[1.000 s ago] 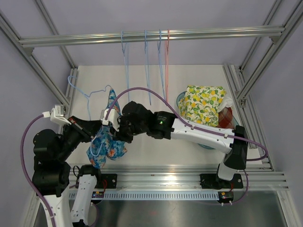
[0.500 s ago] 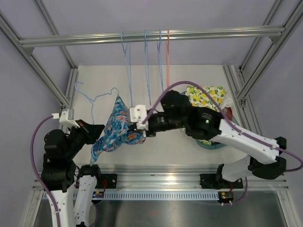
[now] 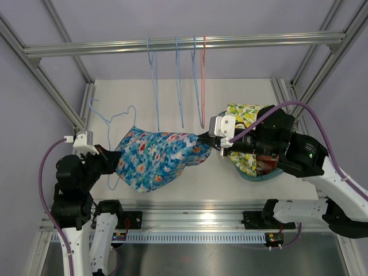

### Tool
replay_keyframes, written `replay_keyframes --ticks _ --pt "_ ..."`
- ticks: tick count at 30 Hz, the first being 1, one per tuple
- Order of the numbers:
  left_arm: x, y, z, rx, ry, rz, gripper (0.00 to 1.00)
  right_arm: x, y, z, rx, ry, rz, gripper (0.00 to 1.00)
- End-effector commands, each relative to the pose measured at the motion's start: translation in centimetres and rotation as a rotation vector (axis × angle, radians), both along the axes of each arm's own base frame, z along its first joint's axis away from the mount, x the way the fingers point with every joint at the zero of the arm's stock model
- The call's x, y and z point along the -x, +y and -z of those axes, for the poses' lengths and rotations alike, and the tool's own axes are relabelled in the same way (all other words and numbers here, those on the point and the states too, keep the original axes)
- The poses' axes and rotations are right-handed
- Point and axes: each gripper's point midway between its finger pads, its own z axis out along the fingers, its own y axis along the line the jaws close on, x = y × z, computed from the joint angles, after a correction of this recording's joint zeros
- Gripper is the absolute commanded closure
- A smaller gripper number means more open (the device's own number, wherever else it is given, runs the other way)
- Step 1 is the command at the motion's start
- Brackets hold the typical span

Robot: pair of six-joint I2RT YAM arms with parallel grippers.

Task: Remove the skirt from the hanger

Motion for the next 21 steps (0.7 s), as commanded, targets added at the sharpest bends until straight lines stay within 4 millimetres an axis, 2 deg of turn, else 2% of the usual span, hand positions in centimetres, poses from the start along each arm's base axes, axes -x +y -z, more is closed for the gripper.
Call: replay_keyframes --ticks 1,7,15,17,20,21 --pt "-1.1 0.5 -1.9 -0.05 -0.08 -0.005 1.0 -1.7 -2.1 -0.3 -0.013 -0.044 0.127 1.0" --pt "-1.0 0.9 -1.4 -0.068 -0.061 -0.017 1.0 -3.2 -4.2 -2.4 -0.07 -0.088 0.243 1.0" --pt "-0.9 1.6 -1.0 -0.095 -0.037 -0.054 1.0 -4.7 -6.8 -2.7 -0.068 -0.108 0.357 1.0" --pt "-0.8 1.9 -1.2 -0.104 -0.037 -0.069 1.0 -4.6 -7.2 -2.2 -0.053 -0.103 0.362 1.0" --pt "-0.8 1.4 -1.8 -0.084 -0.053 -0.046 1.0 -4.5 -7.3 -0.4 -0.014 -0.081 0.355 1.0" --pt "-0.8 1.2 -2.1 -0.076 -0.063 -0.038 1.0 -4.6 -7.0 1.1 0.016 -0.067 0.35 1.0"
